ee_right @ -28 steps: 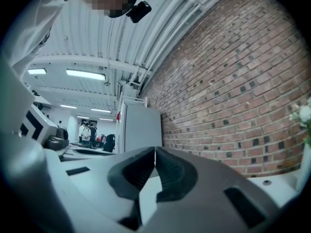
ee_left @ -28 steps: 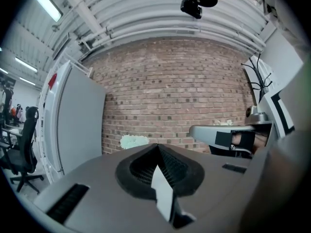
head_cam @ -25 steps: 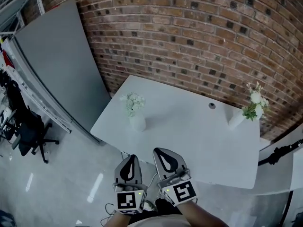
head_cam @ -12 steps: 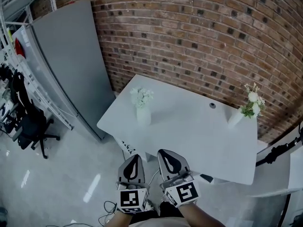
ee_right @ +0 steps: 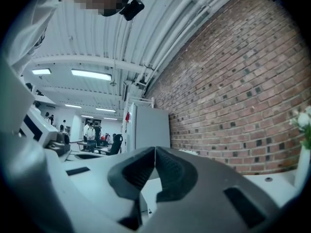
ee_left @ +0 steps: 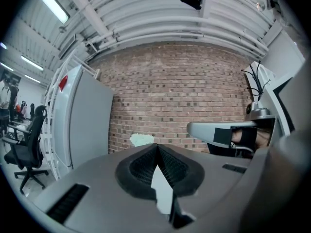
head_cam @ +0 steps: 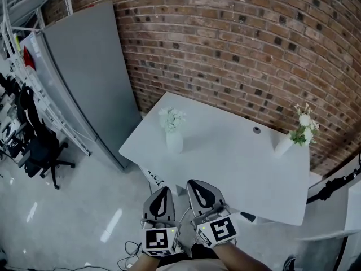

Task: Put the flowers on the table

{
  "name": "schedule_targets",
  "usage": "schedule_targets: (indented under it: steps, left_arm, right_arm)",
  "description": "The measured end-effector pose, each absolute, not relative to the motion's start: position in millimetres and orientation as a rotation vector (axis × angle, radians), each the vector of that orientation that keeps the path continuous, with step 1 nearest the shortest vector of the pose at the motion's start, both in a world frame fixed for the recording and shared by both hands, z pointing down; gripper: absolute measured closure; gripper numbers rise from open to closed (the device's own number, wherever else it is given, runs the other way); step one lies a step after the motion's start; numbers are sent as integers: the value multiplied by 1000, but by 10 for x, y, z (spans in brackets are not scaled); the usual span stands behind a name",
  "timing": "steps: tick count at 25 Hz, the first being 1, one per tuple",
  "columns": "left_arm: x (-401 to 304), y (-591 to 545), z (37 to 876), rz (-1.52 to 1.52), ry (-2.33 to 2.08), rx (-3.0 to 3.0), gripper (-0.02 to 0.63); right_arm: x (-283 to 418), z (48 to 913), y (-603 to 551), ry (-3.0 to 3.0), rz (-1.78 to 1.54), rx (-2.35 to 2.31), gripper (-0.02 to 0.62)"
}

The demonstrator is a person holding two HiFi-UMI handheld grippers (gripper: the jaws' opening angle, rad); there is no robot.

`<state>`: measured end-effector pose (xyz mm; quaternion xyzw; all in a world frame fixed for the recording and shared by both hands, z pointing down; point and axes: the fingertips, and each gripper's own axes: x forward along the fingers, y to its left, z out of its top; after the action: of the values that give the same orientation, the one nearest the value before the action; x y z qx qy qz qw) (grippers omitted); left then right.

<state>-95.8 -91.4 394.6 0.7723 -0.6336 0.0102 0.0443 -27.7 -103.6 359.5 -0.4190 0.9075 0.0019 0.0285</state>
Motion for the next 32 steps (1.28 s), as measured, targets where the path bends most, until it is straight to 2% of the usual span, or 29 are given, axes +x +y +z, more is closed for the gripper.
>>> schedule_targets:
  steps: [32]
  left_arm:
    - [-1004, -978, 3995, 36, -1956, 2329, 600]
  right_arm:
    - [-320, 3656, -1080, 2842, -7, -1263, 578]
